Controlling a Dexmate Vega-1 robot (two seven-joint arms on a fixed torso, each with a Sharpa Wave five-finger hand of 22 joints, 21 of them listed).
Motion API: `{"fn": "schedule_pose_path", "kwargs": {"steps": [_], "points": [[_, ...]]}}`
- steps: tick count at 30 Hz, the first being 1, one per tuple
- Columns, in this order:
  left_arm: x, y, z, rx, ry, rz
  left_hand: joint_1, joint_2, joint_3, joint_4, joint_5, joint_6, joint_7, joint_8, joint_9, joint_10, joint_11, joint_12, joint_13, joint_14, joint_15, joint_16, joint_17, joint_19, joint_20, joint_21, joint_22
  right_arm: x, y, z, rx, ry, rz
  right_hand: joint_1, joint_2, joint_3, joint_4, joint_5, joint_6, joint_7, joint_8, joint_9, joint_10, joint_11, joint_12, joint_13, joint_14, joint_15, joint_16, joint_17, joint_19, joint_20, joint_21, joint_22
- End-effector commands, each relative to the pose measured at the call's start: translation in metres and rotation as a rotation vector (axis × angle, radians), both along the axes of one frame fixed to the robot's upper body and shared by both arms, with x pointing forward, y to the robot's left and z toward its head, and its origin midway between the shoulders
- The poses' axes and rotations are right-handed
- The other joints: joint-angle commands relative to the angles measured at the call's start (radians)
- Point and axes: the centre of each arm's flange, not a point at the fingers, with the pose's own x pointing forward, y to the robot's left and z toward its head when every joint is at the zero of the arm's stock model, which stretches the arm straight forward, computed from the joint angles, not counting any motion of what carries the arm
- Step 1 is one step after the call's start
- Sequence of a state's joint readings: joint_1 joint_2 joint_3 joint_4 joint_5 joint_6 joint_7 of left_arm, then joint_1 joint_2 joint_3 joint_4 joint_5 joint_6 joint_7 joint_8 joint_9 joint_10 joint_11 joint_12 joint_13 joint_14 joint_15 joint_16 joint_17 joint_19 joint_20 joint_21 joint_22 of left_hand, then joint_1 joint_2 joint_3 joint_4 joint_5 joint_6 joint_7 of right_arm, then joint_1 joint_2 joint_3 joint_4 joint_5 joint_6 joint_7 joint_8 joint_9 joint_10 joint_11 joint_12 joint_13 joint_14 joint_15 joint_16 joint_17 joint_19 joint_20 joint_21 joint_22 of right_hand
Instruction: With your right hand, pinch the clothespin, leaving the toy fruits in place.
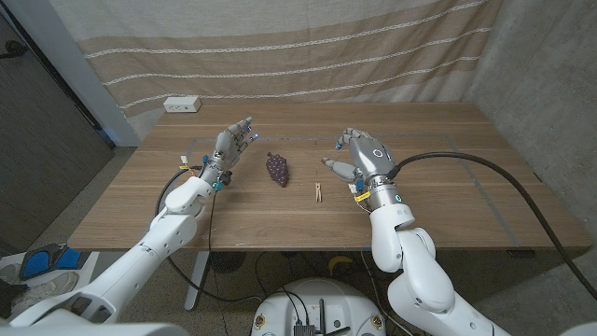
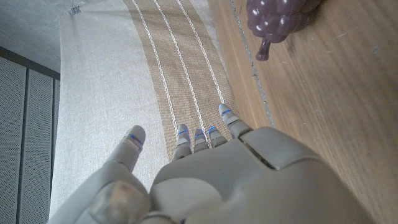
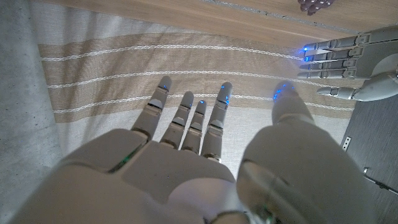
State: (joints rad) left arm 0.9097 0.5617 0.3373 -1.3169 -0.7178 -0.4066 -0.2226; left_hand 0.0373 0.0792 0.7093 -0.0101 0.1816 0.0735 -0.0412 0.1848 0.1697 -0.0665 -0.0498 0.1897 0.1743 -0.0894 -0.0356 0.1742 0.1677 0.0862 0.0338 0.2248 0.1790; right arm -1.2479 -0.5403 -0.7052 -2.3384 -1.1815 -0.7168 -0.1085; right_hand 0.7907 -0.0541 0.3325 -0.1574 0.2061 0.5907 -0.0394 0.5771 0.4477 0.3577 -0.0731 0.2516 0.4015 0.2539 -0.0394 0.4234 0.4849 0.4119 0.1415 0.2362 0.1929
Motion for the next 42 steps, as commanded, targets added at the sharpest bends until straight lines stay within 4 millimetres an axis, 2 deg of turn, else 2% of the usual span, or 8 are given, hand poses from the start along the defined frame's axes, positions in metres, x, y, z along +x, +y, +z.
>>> {"fn": "schedule_pose_path", "kwargs": {"steps": [1,23,42], "points": [[-0.004,0.003,-0.005,-0.005,0.005,0.006,-0.007,0.058,0.005,-0.002,0.006,0.007,0.002,-0.002,0.004,0.004,0.005,0.004,0.003,0.006,-0.003,0.004,0.003,0.006,0.0,-0.005,0.005,0.009,0.009,-0.007,-0.007,0.018,0.016,0.007,0.009,0.005,0.003,-0.003,-0.006,-0.004,0.012,0.009,0.006,0.001,0.006,0.007,0.007,-0.032,0.007,0.007,0.012,-0.007,0.007,0.002],[-0.004,0.006,-0.009,0.002,0.0,-0.002,-0.008,0.057,0.005,-0.002,0.006,0.008,0.001,-0.003,0.004,0.005,0.003,0.004,0.003,0.006,-0.003,0.004,0.003,0.007,0.0,-0.006,0.005,0.018,0.024,-0.016,-0.042,0.032,0.009,0.042,0.006,0.002,-0.009,-0.01,-0.019,-0.007,0.043,0.036,0.009,-0.006,0.007,0.02,0.013,-0.037,0.015,0.016,0.019,-0.012,0.009,0.001],[-0.003,0.004,-0.007,0.001,-0.003,-0.008,-0.009,0.056,0.005,0.0,0.006,0.011,0.003,-0.002,0.004,0.006,0.005,0.004,0.003,0.008,-0.002,0.004,0.003,0.008,0.002,-0.008,0.005,0.03,0.029,-0.024,-0.059,0.056,0.02,0.052,0.011,-0.003,-0.002,-0.013,-0.017,-0.007,0.071,0.055,0.019,-0.007,0.01,0.029,0.017,-0.037,0.018,0.019,0.027,-0.015,0.012,0.001]]}}
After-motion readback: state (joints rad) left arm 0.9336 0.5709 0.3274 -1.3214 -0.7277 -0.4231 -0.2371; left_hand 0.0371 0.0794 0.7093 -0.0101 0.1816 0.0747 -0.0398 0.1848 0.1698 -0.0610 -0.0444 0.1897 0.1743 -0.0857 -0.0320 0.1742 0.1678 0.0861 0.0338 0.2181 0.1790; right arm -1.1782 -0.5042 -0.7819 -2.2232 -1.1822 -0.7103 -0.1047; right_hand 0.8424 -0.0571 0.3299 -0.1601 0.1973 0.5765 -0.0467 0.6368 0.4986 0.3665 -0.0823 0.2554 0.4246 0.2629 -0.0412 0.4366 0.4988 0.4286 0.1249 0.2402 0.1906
